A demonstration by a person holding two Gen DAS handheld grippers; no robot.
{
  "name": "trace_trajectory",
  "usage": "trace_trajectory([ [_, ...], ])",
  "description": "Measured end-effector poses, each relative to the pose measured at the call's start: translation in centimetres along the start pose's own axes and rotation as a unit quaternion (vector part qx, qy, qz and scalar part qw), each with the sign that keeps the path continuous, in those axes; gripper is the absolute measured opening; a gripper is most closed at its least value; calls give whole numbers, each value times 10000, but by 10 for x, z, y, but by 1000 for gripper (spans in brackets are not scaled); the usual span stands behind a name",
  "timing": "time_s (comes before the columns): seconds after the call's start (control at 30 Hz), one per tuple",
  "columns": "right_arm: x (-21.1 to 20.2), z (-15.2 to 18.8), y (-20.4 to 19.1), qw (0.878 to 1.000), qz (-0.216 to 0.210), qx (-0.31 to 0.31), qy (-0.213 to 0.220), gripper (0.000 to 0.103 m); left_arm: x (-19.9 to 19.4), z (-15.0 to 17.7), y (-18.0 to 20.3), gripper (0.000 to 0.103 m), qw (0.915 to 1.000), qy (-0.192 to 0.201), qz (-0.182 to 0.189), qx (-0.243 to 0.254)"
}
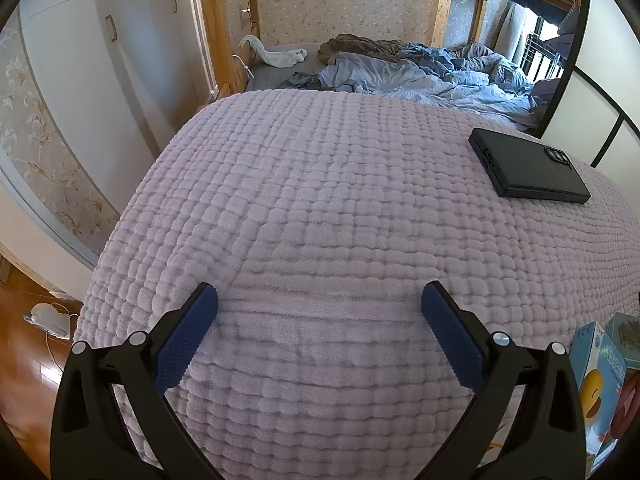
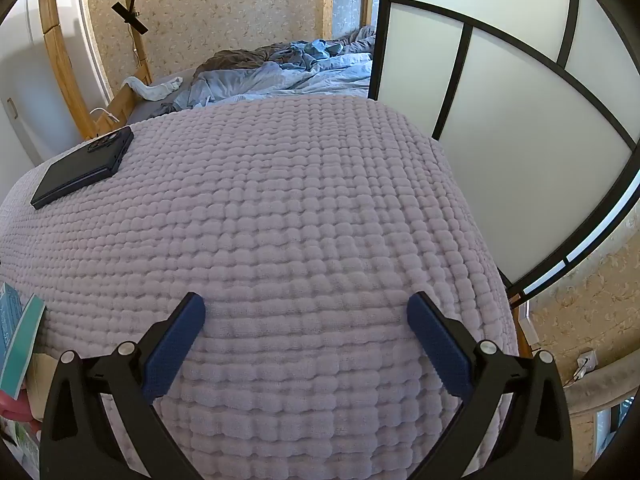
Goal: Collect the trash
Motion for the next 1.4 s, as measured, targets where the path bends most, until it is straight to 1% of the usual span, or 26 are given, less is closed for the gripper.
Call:
trace_trajectory([
  [1.4,-1,0,2,10000,22,-4,-11,99,0,1,0,102,10000,-4,34,-13],
])
Point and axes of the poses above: each gripper's, at about its wrist camera, not at the fingertips, and x roughly the way its jaws point, y to its right, z to its underside, the point moved 4 cm from there along x, roughly the way its jaws point, and after that the axes turned 5 degrees about y, right-handed, at the moved point
